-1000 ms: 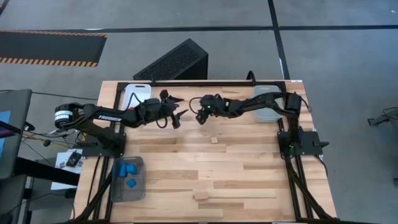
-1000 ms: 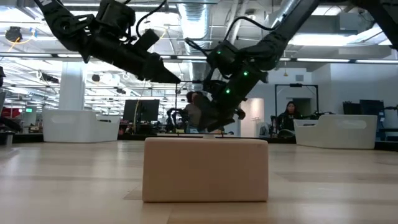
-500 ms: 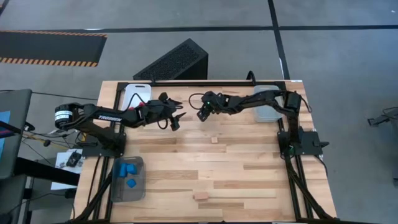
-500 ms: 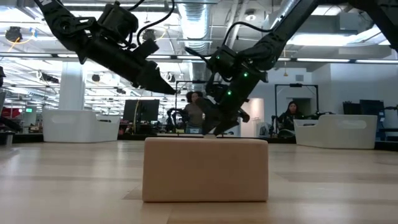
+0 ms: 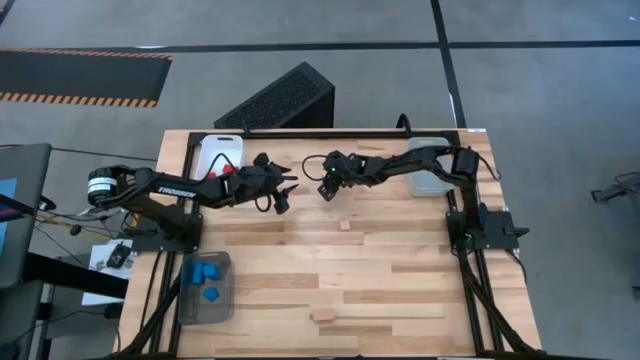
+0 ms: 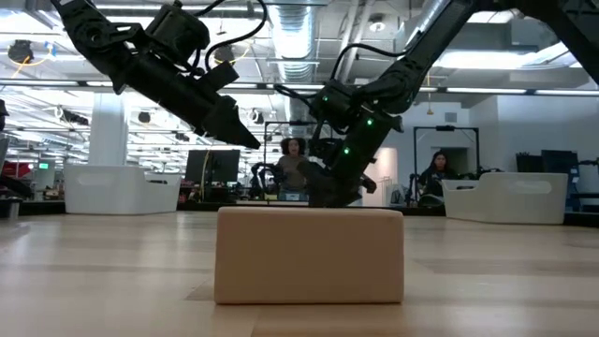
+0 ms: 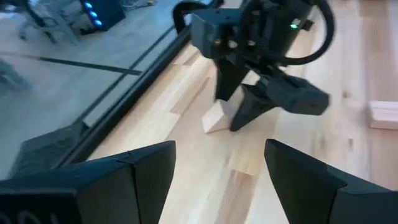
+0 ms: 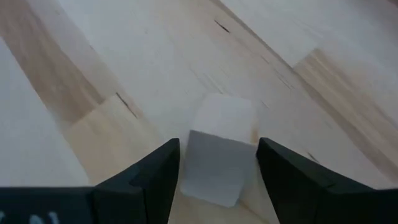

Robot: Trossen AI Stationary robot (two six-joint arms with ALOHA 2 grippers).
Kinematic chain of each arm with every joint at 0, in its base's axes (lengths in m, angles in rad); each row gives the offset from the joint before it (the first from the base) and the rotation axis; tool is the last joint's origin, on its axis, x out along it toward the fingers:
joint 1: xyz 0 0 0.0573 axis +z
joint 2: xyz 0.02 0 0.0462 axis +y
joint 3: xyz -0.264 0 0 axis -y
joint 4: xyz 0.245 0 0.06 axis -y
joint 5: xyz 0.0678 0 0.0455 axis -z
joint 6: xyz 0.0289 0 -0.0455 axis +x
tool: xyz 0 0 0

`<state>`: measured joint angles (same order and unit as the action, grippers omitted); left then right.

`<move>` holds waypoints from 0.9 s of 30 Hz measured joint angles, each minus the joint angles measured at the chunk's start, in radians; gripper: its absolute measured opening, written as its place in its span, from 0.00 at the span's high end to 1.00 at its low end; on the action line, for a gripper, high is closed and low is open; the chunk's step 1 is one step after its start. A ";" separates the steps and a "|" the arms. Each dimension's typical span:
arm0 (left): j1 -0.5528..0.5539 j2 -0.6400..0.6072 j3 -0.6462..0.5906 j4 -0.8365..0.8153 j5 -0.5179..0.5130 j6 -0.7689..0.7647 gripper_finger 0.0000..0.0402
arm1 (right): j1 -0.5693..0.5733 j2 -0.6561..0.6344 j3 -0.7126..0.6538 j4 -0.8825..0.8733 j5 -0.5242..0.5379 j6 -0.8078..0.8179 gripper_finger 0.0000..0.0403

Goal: Sort & place blocks by color
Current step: Put the top brown block into the gray bin

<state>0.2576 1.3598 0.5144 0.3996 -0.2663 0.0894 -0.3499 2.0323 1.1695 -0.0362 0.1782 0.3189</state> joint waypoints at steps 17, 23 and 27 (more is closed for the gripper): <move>0.000 0.000 -0.172 0.263 0.044 -0.005 0.41 | 0.051 -0.026 -0.063 0.093 -0.020 -0.091 0.71; -0.001 0.000 -0.219 0.384 0.123 -0.019 0.41 | 0.119 -0.107 -0.239 0.380 -0.026 -0.124 0.70; 0.002 0.004 -0.202 0.433 0.138 -0.095 0.41 | 0.177 -0.133 -0.310 0.540 0.036 -0.237 0.69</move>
<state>0.2592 1.3634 0.3121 0.8323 -0.1287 -0.0059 -0.1729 1.8989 0.8599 0.5033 0.2140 0.0822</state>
